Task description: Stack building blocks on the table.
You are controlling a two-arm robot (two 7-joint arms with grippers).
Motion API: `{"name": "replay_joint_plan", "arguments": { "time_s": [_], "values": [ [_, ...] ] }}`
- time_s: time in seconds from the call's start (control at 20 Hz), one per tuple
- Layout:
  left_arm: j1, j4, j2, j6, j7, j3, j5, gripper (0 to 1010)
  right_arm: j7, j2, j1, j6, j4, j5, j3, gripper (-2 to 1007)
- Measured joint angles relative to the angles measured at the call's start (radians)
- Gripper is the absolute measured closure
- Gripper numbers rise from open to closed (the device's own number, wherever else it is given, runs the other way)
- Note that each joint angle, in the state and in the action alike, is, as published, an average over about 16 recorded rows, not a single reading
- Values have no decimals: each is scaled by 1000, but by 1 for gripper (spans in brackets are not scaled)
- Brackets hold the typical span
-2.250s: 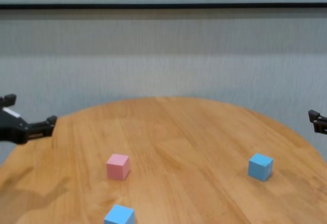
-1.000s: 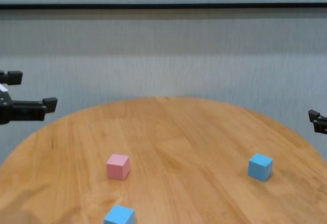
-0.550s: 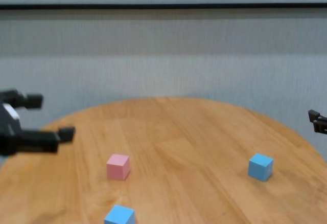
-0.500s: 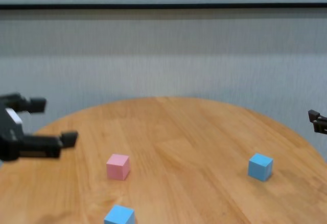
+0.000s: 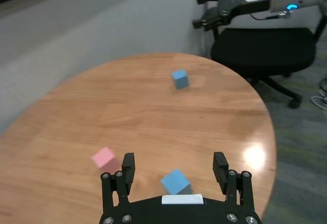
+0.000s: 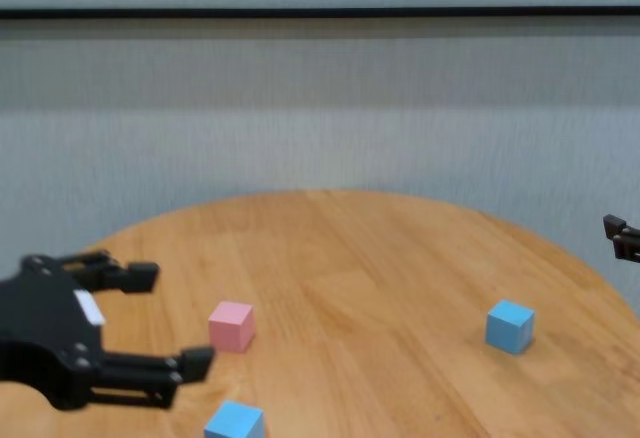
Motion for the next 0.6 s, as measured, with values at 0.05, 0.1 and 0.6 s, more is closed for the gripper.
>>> {"name": "replay_joint_plan", "arguments": {
  "time_s": [0.05,0.1,0.6],
  "values": [
    [-4,4,-6,3,-7,7,6,7,0,0,0,0,0,0,0,4],
    [-10,9,-12,6,-14,15,12,7,0,0,0,0,0,0,0,4],
    [-76,84,-87,48,-65,78,67,7,0,0,0,0,0,0,0,5]
  ]
}}
